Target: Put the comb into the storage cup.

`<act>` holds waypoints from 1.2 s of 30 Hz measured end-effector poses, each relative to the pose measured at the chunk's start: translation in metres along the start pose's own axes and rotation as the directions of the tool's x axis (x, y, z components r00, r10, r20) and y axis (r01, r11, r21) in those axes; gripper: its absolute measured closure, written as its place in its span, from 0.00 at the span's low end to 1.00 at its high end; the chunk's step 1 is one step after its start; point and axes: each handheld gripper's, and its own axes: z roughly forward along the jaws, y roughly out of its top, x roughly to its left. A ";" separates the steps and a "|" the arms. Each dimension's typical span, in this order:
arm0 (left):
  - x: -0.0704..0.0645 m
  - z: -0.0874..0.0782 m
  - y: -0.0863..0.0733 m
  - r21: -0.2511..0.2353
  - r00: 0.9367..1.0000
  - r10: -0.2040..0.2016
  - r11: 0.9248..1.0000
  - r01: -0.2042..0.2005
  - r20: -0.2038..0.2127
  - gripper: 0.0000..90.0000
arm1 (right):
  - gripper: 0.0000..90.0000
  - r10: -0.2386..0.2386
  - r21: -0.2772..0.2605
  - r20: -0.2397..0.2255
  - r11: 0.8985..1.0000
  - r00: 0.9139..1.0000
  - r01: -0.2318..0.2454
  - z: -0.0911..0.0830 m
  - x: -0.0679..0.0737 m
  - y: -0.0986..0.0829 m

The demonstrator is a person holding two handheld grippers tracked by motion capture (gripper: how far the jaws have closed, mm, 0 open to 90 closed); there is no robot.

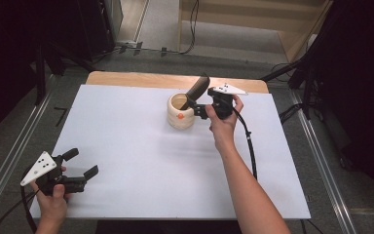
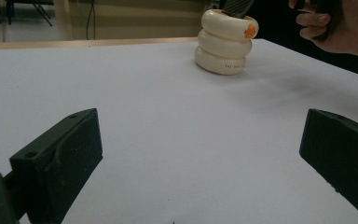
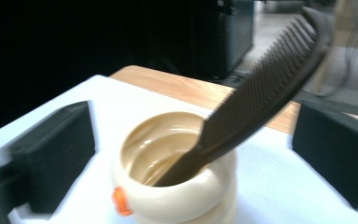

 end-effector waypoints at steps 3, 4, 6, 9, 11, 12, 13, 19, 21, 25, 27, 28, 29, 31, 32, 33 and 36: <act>0.000 0.000 0.000 0.002 1.000 0.002 1.000 -0.002 -0.001 0.00 | 0.00 -0.017 -0.008 -0.002 1.000 1.000 0.017 -0.006 0.002 0.001; 0.000 0.000 0.000 0.002 1.000 0.003 1.000 -0.003 -0.001 0.00 | 0.00 -0.022 -0.010 -0.001 1.000 1.000 0.022 -0.007 0.002 0.001; 0.000 0.000 0.000 0.001 1.000 0.002 1.000 -0.002 0.000 0.00 | 0.00 -0.024 -0.015 -0.002 1.000 1.000 0.024 -0.011 0.003 0.001; -0.001 0.000 0.000 0.002 1.000 0.003 1.000 -0.003 -0.001 0.00 | 0.00 -0.023 -0.028 0.000 0.999 1.000 0.023 -0.018 0.003 0.001; -0.001 0.000 0.000 0.002 1.000 0.004 1.000 -0.004 -0.001 0.00 | 0.00 -0.028 -0.032 0.000 0.999 1.000 0.028 -0.022 0.003 0.001; -0.001 0.000 0.000 0.001 1.000 0.004 1.000 -0.004 -0.001 0.00 | 0.00 -0.034 -0.032 0.001 0.999 0.999 0.034 -0.024 0.003 0.001; -0.001 0.000 0.000 0.002 1.000 0.005 1.000 -0.005 -0.001 0.00 | 0.00 -0.035 -0.032 -0.003 0.999 0.999 0.035 -0.026 0.003 0.000; -0.001 0.000 0.000 0.003 1.000 0.006 1.000 -0.006 -0.002 0.00 | 0.00 -0.045 -0.045 -0.014 0.998 0.999 0.045 -0.039 0.002 -0.002; -0.001 0.000 0.000 0.003 1.000 0.006 1.000 -0.006 -0.002 0.00 | 0.00 -0.051 -0.049 -0.011 0.998 0.999 0.050 -0.043 0.002 -0.003; -0.001 0.000 0.000 -0.001 1.000 0.008 1.000 -0.008 -0.005 0.00 | 0.00 -0.054 -0.055 -0.010 0.997 0.998 0.053 -0.049 0.001 -0.007; -0.002 0.000 0.000 -0.001 1.000 0.011 1.000 -0.011 -0.003 0.00 | 0.00 -0.061 -0.057 -0.005 0.997 0.998 0.060 -0.053 -0.001 -0.010; -0.002 0.000 0.000 0.001 1.000 0.013 1.000 -0.013 -0.004 0.00 | 0.00 -0.059 -0.056 -0.005 0.997 0.998 0.059 -0.054 -0.002 -0.011; -0.002 0.000 0.000 0.000 1.000 0.014 1.000 -0.014 -0.004 0.00 | 0.00 -0.060 -0.059 -0.006 0.996 0.998 0.060 -0.056 -0.003 -0.013; -0.002 0.000 0.000 0.000 1.000 0.013 1.000 -0.013 -0.003 0.00 | 0.00 -0.057 -0.057 -0.002 0.997 0.998 0.057 -0.059 -0.004 -0.016; -0.002 0.000 0.000 0.000 1.000 0.014 1.000 -0.014 -0.003 0.00 | 0.00 -0.055 -0.058 -0.004 0.997 0.998 0.055 -0.061 -0.005 -0.018; -0.002 0.000 0.000 0.000 1.000 0.014 1.000 -0.014 -0.003 0.00 | 0.00 -0.055 -0.058 -0.006 0.997 0.998 0.055 -0.063 -0.005 -0.020; -0.002 0.000 0.000 0.000 1.000 0.014 1.000 -0.014 -0.003 0.00 | 0.00 -0.063 -0.059 0.001 0.996 0.998 0.063 -0.068 -0.007 -0.024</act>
